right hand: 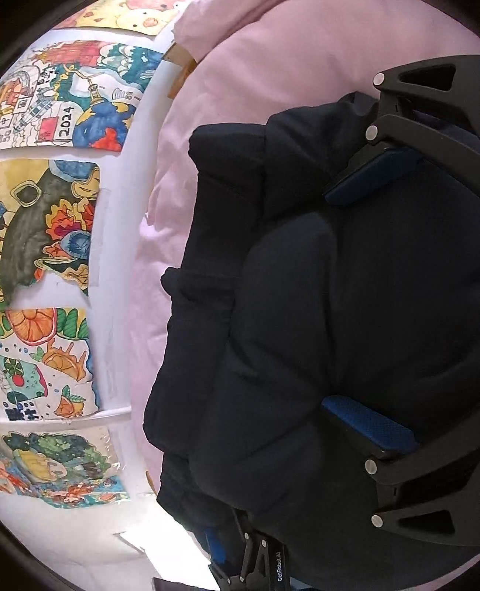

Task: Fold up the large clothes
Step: 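Open both tools and press the folded jacket flat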

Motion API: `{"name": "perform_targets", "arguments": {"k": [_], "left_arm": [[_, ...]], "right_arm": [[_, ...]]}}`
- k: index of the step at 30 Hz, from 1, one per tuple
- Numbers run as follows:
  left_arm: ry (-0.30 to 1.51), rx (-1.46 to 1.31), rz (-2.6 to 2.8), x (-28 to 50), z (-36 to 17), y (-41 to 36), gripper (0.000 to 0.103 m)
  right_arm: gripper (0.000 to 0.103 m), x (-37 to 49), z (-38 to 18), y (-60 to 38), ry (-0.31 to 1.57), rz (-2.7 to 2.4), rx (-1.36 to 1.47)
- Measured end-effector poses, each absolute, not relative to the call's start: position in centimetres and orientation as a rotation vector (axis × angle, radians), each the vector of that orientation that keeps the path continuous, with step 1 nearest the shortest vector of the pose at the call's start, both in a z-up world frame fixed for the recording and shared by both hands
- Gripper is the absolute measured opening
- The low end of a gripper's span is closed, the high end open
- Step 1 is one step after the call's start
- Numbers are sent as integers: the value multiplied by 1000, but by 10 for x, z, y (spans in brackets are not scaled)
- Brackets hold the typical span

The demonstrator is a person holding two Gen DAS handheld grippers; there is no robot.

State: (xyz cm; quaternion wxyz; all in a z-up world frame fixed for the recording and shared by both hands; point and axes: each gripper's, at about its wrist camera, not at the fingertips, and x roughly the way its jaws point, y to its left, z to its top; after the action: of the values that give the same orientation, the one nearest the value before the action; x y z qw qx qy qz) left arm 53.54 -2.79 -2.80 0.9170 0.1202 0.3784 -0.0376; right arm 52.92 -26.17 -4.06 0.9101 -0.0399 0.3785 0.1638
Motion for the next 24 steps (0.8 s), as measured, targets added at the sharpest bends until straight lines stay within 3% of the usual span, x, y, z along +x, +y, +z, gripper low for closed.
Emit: {"name": "perform_targets", "arguments": {"k": [9,24], "left_arm": [[800,222,-102,533,-24,-22,102],[778,151,-158,501,17,60,102]], "right_arm": [[103,524,-33,-274,770,379,1],[103,501,-3,-353,774,281,112]]}}
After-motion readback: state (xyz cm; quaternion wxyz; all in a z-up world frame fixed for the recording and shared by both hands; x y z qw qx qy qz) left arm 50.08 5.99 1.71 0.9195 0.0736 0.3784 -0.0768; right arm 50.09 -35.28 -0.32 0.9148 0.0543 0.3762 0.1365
